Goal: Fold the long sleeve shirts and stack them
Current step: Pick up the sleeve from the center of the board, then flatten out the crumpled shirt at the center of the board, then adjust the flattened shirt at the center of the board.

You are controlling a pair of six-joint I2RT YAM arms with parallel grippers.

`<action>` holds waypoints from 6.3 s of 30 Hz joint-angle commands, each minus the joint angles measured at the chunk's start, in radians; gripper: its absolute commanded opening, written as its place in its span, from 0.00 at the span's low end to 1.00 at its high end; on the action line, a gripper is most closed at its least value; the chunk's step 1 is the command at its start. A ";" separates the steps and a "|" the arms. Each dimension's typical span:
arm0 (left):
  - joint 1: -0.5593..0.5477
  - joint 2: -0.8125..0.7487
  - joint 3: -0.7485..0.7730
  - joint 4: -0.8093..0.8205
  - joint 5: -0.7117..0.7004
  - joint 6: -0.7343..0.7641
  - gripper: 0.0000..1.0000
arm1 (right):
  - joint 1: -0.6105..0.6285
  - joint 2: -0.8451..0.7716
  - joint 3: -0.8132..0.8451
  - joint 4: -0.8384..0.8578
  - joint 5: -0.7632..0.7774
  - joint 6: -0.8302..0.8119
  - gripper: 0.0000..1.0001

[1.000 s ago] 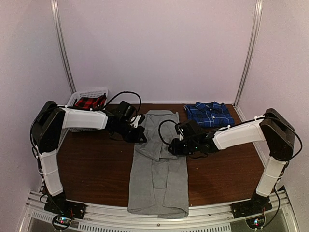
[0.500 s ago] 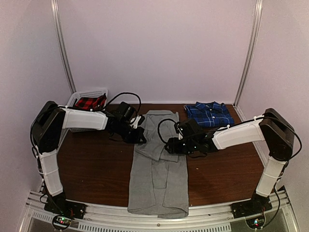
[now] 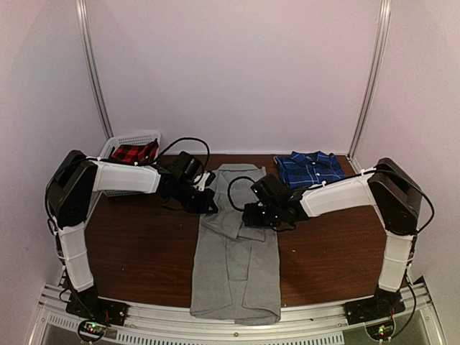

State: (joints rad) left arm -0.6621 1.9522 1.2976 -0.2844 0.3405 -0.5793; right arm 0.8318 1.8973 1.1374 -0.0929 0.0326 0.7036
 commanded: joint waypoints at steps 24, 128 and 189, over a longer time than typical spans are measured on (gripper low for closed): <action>0.001 -0.031 -0.014 0.025 -0.065 -0.027 0.00 | 0.036 -0.037 0.049 -0.042 0.032 -0.015 0.16; 0.373 -0.248 0.170 -0.156 -0.001 0.146 0.00 | -0.832 -0.442 -0.020 -0.275 -0.104 -0.312 0.22; 0.174 -0.058 -0.188 -0.068 -0.218 0.039 0.00 | -0.313 -0.190 -0.367 -0.005 -0.109 -0.137 0.55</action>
State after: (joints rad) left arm -0.4820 1.9129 1.1404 -0.3141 0.1265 -0.5426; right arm 0.5049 1.7248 0.8341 -0.0128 -0.1127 0.5713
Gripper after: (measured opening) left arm 0.010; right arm 0.547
